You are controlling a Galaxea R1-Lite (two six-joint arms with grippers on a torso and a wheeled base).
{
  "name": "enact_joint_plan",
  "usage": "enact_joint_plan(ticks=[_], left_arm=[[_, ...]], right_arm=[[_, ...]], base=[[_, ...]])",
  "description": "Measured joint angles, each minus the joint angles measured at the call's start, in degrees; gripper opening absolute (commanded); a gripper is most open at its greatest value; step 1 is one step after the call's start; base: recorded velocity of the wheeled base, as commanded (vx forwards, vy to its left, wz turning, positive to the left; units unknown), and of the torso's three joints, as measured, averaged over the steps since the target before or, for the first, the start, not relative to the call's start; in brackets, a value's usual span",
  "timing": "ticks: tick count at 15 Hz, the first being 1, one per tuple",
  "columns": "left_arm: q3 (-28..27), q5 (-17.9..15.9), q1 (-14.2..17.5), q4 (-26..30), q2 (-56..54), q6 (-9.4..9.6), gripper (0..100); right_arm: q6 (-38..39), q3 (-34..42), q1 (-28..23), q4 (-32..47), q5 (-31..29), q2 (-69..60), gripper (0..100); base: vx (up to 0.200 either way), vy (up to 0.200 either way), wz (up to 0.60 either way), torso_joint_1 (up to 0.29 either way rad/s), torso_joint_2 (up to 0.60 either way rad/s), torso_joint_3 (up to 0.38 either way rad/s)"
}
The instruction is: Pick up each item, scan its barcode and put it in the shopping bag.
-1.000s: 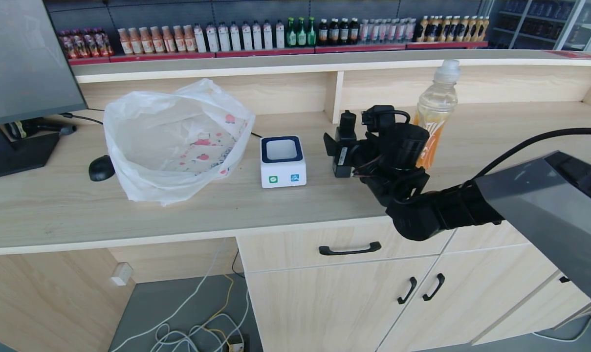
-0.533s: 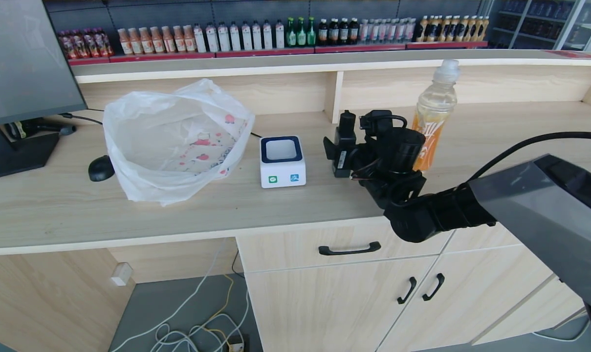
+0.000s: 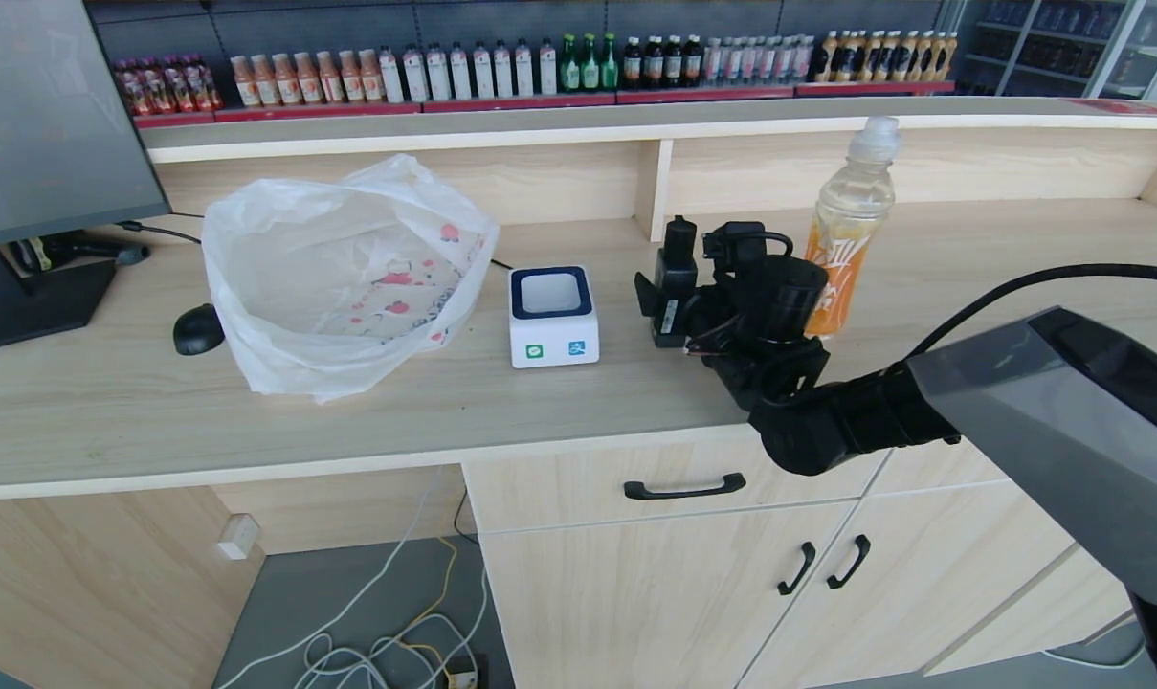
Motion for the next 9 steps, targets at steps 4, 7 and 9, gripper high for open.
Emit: enact_joint_plan(ticks=[4,7,9], left_arm=[[0.0,0.0,-0.05,0.0,0.0,0.0,100],[0.0,0.0,-0.05,0.02,0.0,-0.02,100],[0.0,0.0,-0.05,0.0,0.0,-0.02,100]], right_arm=[[0.46,-0.02,-0.34,-0.22,0.16,0.11,0],[0.57,0.2,-0.23,-0.2,0.32,0.17,0],[0.62,0.28,-0.26,-0.22,0.34,0.2,0]], base=[[0.0,0.0,0.0,0.0,0.0,0.0],[0.0,0.0,0.0,0.0,0.0,0.0],[0.0,0.0,0.0,0.0,0.0,0.0]])
